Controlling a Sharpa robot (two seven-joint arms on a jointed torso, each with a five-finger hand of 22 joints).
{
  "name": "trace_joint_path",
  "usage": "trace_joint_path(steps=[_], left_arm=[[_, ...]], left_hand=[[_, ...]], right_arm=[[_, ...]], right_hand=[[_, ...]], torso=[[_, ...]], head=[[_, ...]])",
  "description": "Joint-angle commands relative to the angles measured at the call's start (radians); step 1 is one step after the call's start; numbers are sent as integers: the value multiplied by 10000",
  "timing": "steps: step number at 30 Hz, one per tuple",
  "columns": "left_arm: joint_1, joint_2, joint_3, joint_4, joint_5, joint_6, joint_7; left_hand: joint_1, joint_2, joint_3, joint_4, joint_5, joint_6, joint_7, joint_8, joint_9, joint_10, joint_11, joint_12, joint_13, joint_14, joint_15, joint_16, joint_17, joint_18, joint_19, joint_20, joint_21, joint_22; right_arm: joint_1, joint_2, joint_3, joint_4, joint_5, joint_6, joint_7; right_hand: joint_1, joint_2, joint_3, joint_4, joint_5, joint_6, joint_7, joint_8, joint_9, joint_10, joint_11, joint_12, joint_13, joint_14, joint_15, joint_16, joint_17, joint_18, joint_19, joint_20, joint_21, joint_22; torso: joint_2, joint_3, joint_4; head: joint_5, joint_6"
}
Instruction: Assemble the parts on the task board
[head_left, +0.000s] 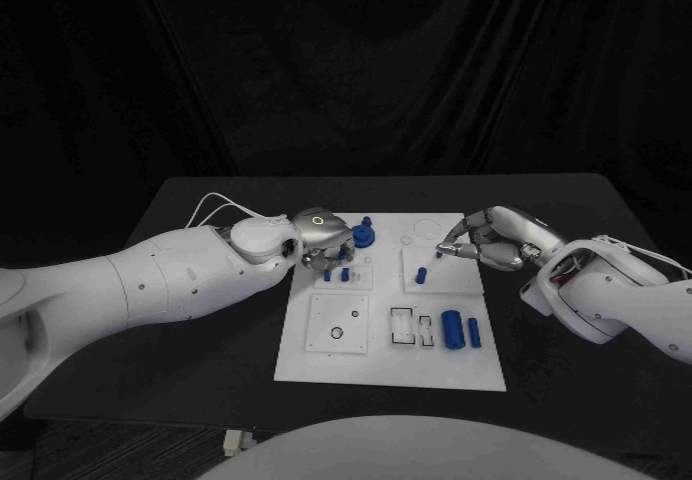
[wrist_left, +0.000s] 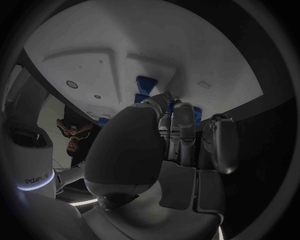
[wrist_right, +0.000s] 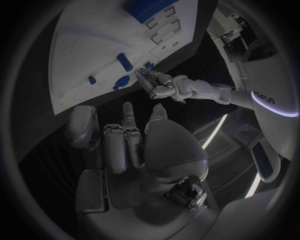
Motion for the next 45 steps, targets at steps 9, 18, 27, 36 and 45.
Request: trace_joint_path(steps=[9, 18, 27, 36, 45], left_arm=[[-21, 14, 3, 34, 0, -14, 107], [-22, -37, 3, 46, 0, -348, 82], [-22, -147, 3, 86, 0, -689, 100], [-19, -405, 5, 274, 0, -1184, 82], [85, -961, 8, 593, 0, -1904, -27]], left_hand=[[-140, -77, -37, 9, -111, -451, -247, -154, -97, -239, 111, -148, 22, -87, 57, -56, -39, -29, -66, -28, -36, 1858], [-161, -135, -36, 15, -94, -653, -350, -155, -140, -457, 169, -246, 26, -86, 83, -56, -48, -32, -58, -27, -32, 1862], [-232, -211, -123, 41, -153, -850, -424, -113, -194, -1207, 205, -519, 21, -177, 126, -173, -209, -1, -128, -1, -219, 1819], [-374, -146, -836, 256, -689, -1279, -635, -142, -310, -2207, 215, -638, -24, -264, 141, -232, -324, 18, -164, 35, -352, 1797], [-222, -78, -901, 265, -646, -1234, -688, -74, -327, -2196, 160, -533, 2, -215, 131, -134, -197, 11, -147, 47, -330, 1807]], right_arm=[[-40, 0, 5, -2, -23, 63, -195], [-46, -12, 5, -7, -23, 65, -195], [-47, -13, 5, -27, -23, 68, -199], [-47, -33, 5, -31, -23, 72, -215], [-46, -137, 5, 4, -23, 30, -161]], right_hand=[[75, 20, -9, -9, 47, 4, -22, 22, 13, 499, -65, -77, 1865, 655, -56, -50, 915, 40, -30, -2, -48, 1157], [75, 20, -9, -9, 47, 4, -22, 22, 13, 499, -65, -77, 1865, 655, -56, -50, 915, 40, -30, -2, -48, 1157], [85, 17, -10, -11, 44, -2, -21, 18, 11, 497, -65, -79, 1862, 652, -56, -57, 902, 41, -32, -2, -57, 1156], [96, 11, -14, -12, 41, -6, -20, 15, 11, 496, -65, -80, 1860, 650, -56, -63, 892, 42, -33, -2, -62, 1156], [115, -10, -24, -18, 34, -11, -18, 12, 10, 486, -64, -90, 1846, 647, -56, -68, 884, 43, -35, -3, -74, 1155]], torso=[[-2, 0, 1], [-4, 0, 1], [-4, 3, 1], [-2, 2, 6], [-8, 3, 3]], head=[[-1, 0], [5, 0], [18, 0], [8, 0], [-3, 0]])
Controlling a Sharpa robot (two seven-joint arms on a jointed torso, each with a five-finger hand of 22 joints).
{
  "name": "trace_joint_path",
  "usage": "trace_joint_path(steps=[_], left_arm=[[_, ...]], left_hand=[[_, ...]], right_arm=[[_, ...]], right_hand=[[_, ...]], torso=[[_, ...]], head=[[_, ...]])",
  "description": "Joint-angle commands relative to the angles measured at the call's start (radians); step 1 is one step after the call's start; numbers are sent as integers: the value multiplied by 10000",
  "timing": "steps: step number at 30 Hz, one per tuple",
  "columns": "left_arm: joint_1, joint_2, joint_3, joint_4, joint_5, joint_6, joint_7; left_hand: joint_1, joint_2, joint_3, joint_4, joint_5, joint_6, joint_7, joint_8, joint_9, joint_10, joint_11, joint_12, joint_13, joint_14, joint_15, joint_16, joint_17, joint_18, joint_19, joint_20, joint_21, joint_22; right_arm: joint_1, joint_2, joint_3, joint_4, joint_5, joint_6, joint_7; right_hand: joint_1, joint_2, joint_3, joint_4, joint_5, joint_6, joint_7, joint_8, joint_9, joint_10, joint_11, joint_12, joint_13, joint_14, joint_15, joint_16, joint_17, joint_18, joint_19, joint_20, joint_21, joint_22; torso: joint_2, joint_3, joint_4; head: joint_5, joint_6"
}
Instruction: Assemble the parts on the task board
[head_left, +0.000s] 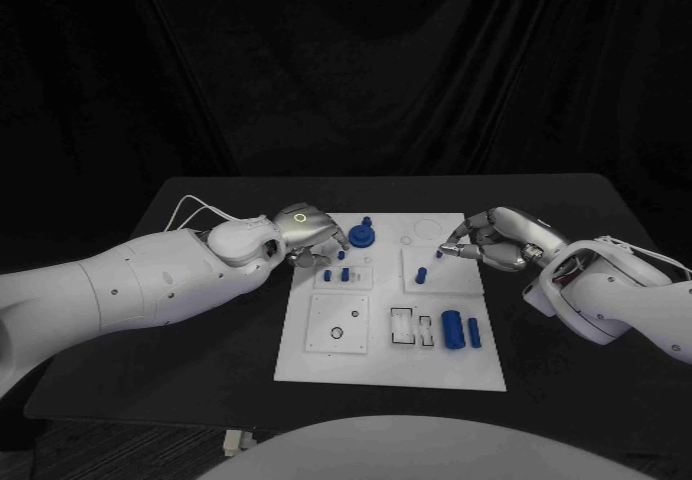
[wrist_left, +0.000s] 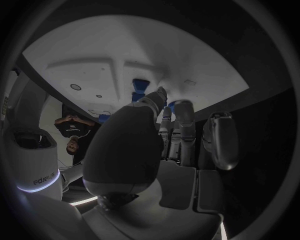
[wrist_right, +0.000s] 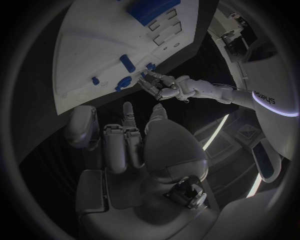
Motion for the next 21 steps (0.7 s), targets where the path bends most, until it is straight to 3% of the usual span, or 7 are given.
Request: trace_joint_path(steps=[1, 10, 13, 16, 17, 19, 21], left_arm=[[110, -175, 10, 125, 2, -891, -96], [618, -1140, 11, 679, 13, -2325, -713], [784, -1509, 11, 975, 354, -2726, -630], [979, -2050, 10, 1470, 1914, -3245, -61], [1015, -2208, 9, 1611, 2650, -3361, 304], [1056, -2400, 8, 1777, 4077, -3424, 1098], [1078, -2508, 7, 1863, 5423, -3283, 1903]], left_hand=[[187, 99, -48, -45, 19, 36, -40, 62, -23, -74, -79, 77, 15, 15, -23, 47, 48, 9, -47, 29, -15, 1812], [551, 118, 45, -28, 233, 128, 102, 89, -92, -555, -95, 50, -91, -139, -27, -179, -273, 57, -143, 29, -281, 1749], [473, -9, 95, 515, 112, 150, 70, 57, -198, -1173, -245, 264, -211, -2249, 283, -1878, -1711, 684, -2644, 286, -4735, 652], [263, -25, -198, 828, 189, 78, 424, 1, -320, -1875, -303, 696, -290, -4289, 541, -3133, -2175, 658, -6286, 718, -8752, -274], [-351, 51, -653, 878, 399, 72, 567, -2, -357, -2201, -197, 801, -349, -5365, 865, -3909, -2516, 541, -6789, 828, -9098, -334], [-787, 24, -966, 901, 416, 68, 649, -10, -410, -2587, -273, 910, -453, -6620, 1439, -4782, -2952, 501, -7571, 825, -9609, -459], [-1264, 53, -1442, 906, 712, -18, 783, -26, -467, -2907, -249, 889, -538, -7330, 1609, -5247, -3213, 418, -8159, 869, -9995, -604]], right_arm=[[-24, -73, 6, 46, -23, -22, -80], [581, -480, 10, 376, -23, -534, 242], [933, -552, 10, 462, -23, -660, 214], [1328, -537, 10, 442, -127, -757, 58], [1404, -485, 11, 381, -258, -759, -11], [1490, -370, 10, 238, -727, -793, -86], [1529, -258, 9, 112, -1394, -841, -127]], right_hand=[[126, -51, -42, -21, 31, -12, -17, 10, 12, 487, -64, -66, 1845, 640, -70, -73, 876, 43, -36, -2, -78, 1160], [329, -281, -179, -9, 114, -24, 20, -41, 3, -38, -21, -547, 1207, 297, -25, -707, -145, 208, -447, 41, -1103, 886], [746, -352, -156, -45, 265, -159, 81, -240, -102, -1567, 28, -2260, -687, 297, 7, -862, -278, 228, -459, 67, -1376, 796], [2705, -546, 525, -544, 4608, -208, 137, -508, -275, -4114, 93, -5562, -3568, 212, -58, -1035, -482, 269, -566, -16, -1704, 712], [2991, -730, 644, -553, 4836, -163, 176, -562, -317, -4721, 43, -6646, -4511, 210, -7, -1046, -488, 267, -561, 6, -1723, 715], [3437, -1004, 1008, -231, 4631, -71, 312, -761, -455, -4914, 100, -8424, -5992, 177, 138, -1108, -547, 267, -596, 95, -1860, 705], [3827, -1216, 1245, -9, 2773, 66, 346, -867, -533, -5478, 346, -9963, -7136, 132, 293, -1172, -626, 248, -624, 223, -1931, 719]], torso=[[-7, 0, 0], [0, -1, 0], [0, -2, 0], [1, -4, -1], [-3, -4, 7], [3, -7, 8], [2, -14, 11]], head=[[4, 0], [-76, 0], [-101, 0], [-153, 0], [-147, 0], [-153, 0], [-162, 0]])
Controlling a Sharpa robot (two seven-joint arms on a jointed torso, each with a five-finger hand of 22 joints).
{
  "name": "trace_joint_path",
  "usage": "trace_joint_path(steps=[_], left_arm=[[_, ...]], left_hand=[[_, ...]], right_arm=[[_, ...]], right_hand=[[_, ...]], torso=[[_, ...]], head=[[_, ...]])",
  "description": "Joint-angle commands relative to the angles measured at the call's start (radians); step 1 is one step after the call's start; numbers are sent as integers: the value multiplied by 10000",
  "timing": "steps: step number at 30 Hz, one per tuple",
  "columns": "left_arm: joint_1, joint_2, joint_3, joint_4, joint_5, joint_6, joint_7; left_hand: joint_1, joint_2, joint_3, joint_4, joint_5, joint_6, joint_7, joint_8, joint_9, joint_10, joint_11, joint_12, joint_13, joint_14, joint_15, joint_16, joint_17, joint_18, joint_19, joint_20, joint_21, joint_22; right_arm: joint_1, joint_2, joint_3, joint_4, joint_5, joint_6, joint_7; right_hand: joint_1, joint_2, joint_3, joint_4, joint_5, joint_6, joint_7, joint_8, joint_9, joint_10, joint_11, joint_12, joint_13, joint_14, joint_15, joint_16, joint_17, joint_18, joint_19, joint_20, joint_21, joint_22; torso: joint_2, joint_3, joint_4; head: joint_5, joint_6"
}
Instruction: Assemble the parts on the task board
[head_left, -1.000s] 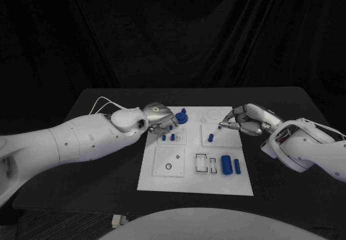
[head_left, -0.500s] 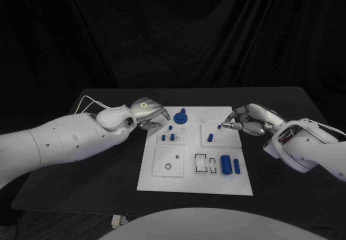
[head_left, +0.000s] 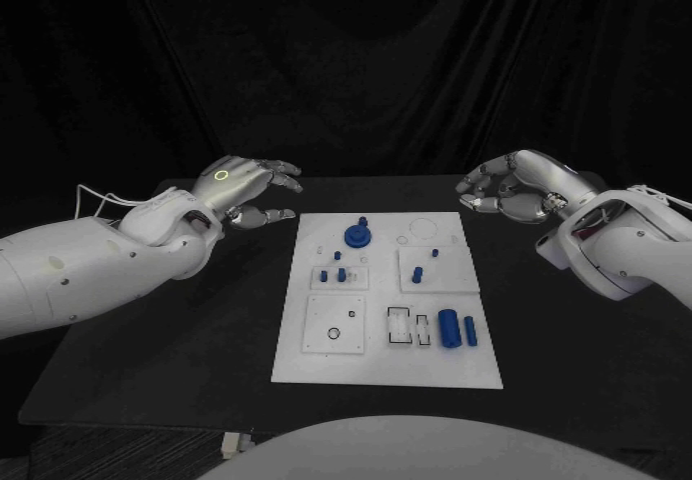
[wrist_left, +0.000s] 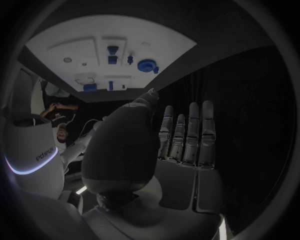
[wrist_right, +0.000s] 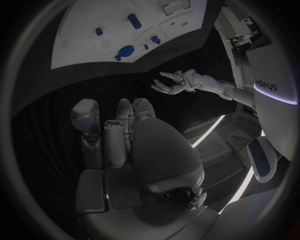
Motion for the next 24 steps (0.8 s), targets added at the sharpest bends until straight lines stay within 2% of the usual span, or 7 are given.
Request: trace_joint_path(steps=[1, 3, 4, 5, 10, 20, 24], left_arm=[[50, -171, 2, 207, 4837, -341, 2645], [50, -261, 0, 267, 7055, 479, 3804], [37, -282, -1, 284, 8007, 918, 4238], [8, -298, -2, 304, 8931, 1430, 4619], [-322, -367, -5, 512, 12458, 3611, 5887], [-1206, -533, -9, 944, 14954, 6270, 6842], [-1392, -597, -10, 1011, 15097, 6543, 6927]], left_hand=[[-1060, 213, -827, -15, 888, -256, 249, -35, -146, -727, 66, -46, -185, -1618, 271, -1089, -610, -332, -1436, 141, -967, -372], [-1682, 377, -1449, 90, 869, -1016, 211, 293, -437, -3008, -29, -629, -718, -4740, 3, -3465, -2309, -587, -3932, 445, -2488, -1353], [-1825, 1180, -1487, 43, 1311, -2124, -107, -87, -722, -3937, -372, -857, -922, -6049, -398, -4581, -3203, -590, -5656, 575, -2546, -4130], [-1913, 1391, -1534, -15, 1473, -2570, -159, -154, -824, -4172, -491, -917, -970, -6310, -494, -4834, -3413, -581, -5972, 603, -2651, -4971], [-2240, 2244, -3050, -11, 1302, -5101, -605, -310, -1400, -5591, -896, -1061, -1156, -6871, -580, -5536, -4035, -260, -7028, 368, -2909, -10464], [-3310, 2970, -4413, 0, -258, -6464, -747, -426, -1513, -5987, -971, -934, -1224, -6871, -954, -5536, -4035, 422, -7100, -652, -3003, -11908], [-3149, 2723, -4308, 7, -252, -7878, -526, -544, -1635, -6046, -694, -956, -1239, -6871, -1110, -5536, -4035, 343, -7095, -877, -3005, -11984]], right_arm=[[73, 234, -2, -240, -1892, -408, -292], [89, 431, -3, -371, -3066, -362, -447], [82, 511, -3, -412, -3495, -292, -523], [68, 597, -3, -450, -3861, -193, -594], [-51, 1044, -4, -672, -5139, 481, -977], [-525, 1678, -3, -1221, -5882, 1241, -1589], [-715, 1796, -3, -1361, -5924, 1260, -1682]], right_hand=[[444, -327, 383, 173, -2721, 165, 126, -219, -153, -267, 279, -2228, -1924, 132, 266, -52, -30, 98, -31, 238, -94, 748], [498, -305, 621, 135, -5630, 123, 28, -363, -231, -385, 224, -2940, -2531, 181, 373, 31, 82, 57, 56, 273, 107, 825], [539, -376, 902, 182, -6578, 87, -46, -467, -282, -332, 354, -3172, -2779, 224, 318, 94, 171, 43, 135, 295, 249, 873], [147, -999, 1681, 207, -7036, 123, -404, -715, -386, -254, 289, -3682, -3383, 350, 97, 246, 399, 14, 379, 138, 646, 1014], [996, -1488, 3109, 209, -4763, 237, -650, -1023, -514, -17, 281, -4247, -4126, 468, -82, 463, 759, -74, 549, 16, 1031, 1197], [-794, -2606, 4617, 219, -7131, 525, -670, -1414, -597, 246, 256, -4432, -4822, 694, -101, 941, 1502, -202, 882, -9, 1778, 1456], [-1019, -2622, 4846, 133, -6364, 713, -593, -1532, -690, 282, 268, -4508, -4966, 740, -95, 1030, 1596, -290, 1108, -15, 2342, 1580]], torso=[[3, -13, 26], [1, -11, 6], [0, -23, 6], [-4, -36, 10], [10, -55, 62], [5, -114, 128], [15, -130, 150]], head=[[-44, 0], [-28, 0], [-26, 0], [-25, 0], [-84, 0], [-82, 0], [-125, 0]])
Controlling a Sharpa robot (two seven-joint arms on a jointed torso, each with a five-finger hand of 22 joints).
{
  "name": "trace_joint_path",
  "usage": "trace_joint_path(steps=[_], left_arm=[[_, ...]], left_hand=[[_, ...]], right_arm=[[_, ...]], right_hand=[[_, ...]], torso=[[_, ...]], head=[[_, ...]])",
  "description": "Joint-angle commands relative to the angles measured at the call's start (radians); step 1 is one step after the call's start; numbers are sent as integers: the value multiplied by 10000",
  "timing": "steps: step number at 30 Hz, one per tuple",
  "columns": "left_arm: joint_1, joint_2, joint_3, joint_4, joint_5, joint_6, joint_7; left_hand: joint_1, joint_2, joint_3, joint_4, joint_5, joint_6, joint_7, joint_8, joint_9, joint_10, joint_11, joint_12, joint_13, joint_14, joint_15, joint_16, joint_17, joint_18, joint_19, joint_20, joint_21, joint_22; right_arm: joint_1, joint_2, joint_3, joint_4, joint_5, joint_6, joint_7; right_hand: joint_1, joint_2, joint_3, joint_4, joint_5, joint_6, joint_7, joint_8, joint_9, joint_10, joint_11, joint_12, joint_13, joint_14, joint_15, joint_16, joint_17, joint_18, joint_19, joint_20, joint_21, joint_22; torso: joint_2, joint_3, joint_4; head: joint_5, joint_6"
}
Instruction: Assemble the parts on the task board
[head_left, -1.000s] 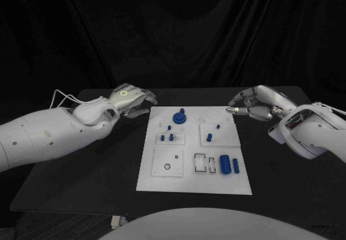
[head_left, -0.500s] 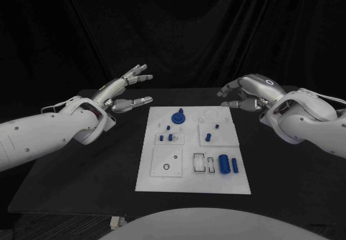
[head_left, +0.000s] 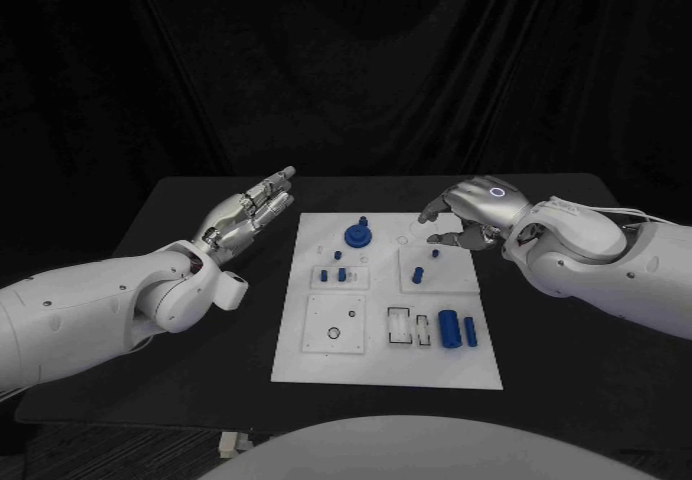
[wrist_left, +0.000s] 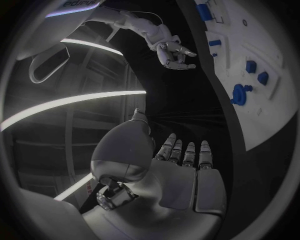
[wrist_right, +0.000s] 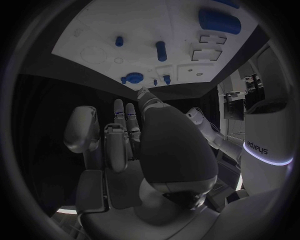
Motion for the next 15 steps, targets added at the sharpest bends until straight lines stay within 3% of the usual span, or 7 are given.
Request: trace_joint_path(steps=[1, 5, 7, 9, 12, 13, 15], left_arm=[[-125, -50, 13, 81, 1219, 1187, 1646], [-220, -102, 13, 133, 1267, 1180, 1742], [-247, -133, 13, 172, 1278, 1087, 1814], [-263, -162, 13, 218, 1285, 975, 1887], [-278, -205, 13, 296, 1290, 794, 1991], [-284, -225, 13, 329, 1292, 735, 2024], [-290, -255, 13, 381, 1294, 686, 2059]], left_hand=[[35, -87, 122, 2, 17, -657, 137, -81, -63, -37, 105, -87, -24, -3, -80, -35, -9, -109, 4, -107, -36, -55], [-34, 53, 90, -3, -1, -1174, 48, -142, -128, -75, 37, -184, -45, -3, -341, -35, -9, -120, 6, -365, -43, -155], [-43, 42, 63, -2, -36, -1319, -79, -164, -150, -88, -53, -256, -59, -3, -503, -35, -9, -95, 7, -500, -46, -190], [-1, -53, 64, -2, -55, -1440, -205, -183, -171, -103, -186, -383, -84, -3, -703, -35, -9, -59, 6, -665, -54, -279], [19, -235, 129, 8, -77, -1467, -415, -187, -175, -109, -464, -517, -109, -3, -975, -35, -9, -4, 6, -878, -62, -361], [18, -332, 209, 11, -66, -1541, -511, -203, -192, -107, -570, -611, -129, -3, -1234, -35, -9, 57, 6, -1069, -67, -406], [-17, -410, 310, 15, -37, -1554, -529, -205, -194, -103, -607, -674, -142, -3, -1446, -35, -9, 78, 6, -1280, -73, -468]], right_arm=[[-143, 74, 6, -100, -544, 347, -580], [-274, 137, 6, -200, -559, 452, -658], [-323, 159, 6, -243, -562, 459, -677], [-355, 169, 6, -273, -564, 447, -687], [-388, 169, 6, -305, -566, 451, -708], [-402, 170, 6, -326, -566, 470, -718], [-441, 178, 5, -377, -567, 531, -751]], right_hand=[[-9, -20, 252, -59, 570, 112, 7, -129, -73, 118, 21, -58, -101, 739, 2, 15, 1021, -140, 99, -9, 279, 1597], [75, -71, 435, -95, 800, 196, 118, -206, -120, 130, 15, -129, -195, 739, 6, 25, 1022, -142, 106, -13, 330, 1602], [50, -106, 463, -82, 702, 242, 174, -221, -130, 139, 9, -147, -224, 738, 2, 27, 1021, -142, 105, -15, 342, 1602], [-168, -163, 446, -18, 176, 503, 257, -180, -105, 175, -16, -164, -279, 738, -13, 37, 1024, -141, 97, -22, 365, 1600], [-335, -174, 418, 5, 115, 566, 313, -205, -101, 217, -23, -152, -298, 747, -17, 68, 1069, -149, 105, -28, 423, 1611], [-362, -166, 448, -22, 280, 672, 337, -188, -67, 253, -34, -140, -311, 752, -25, 85, 1091, -151, 105, -31, 446, 1613], [-333, -192, 515, -59, 646, 680, 359, -237, -49, 254, -35, -150, -337, 750, -26, 88, 1086, -151, 98, -37, 463, 1612]], torso=[[13, -34, 42], [13, -42, 52], [7, -46, 42], [3, -40, 41], [5, -31, 41], [2, -33, 40], [1, -33, 39]], head=[[-54, 0], [-97, 0], [-116, 0], [-127, 0], [-149, 0], [-154, 0], [-170, 0]])
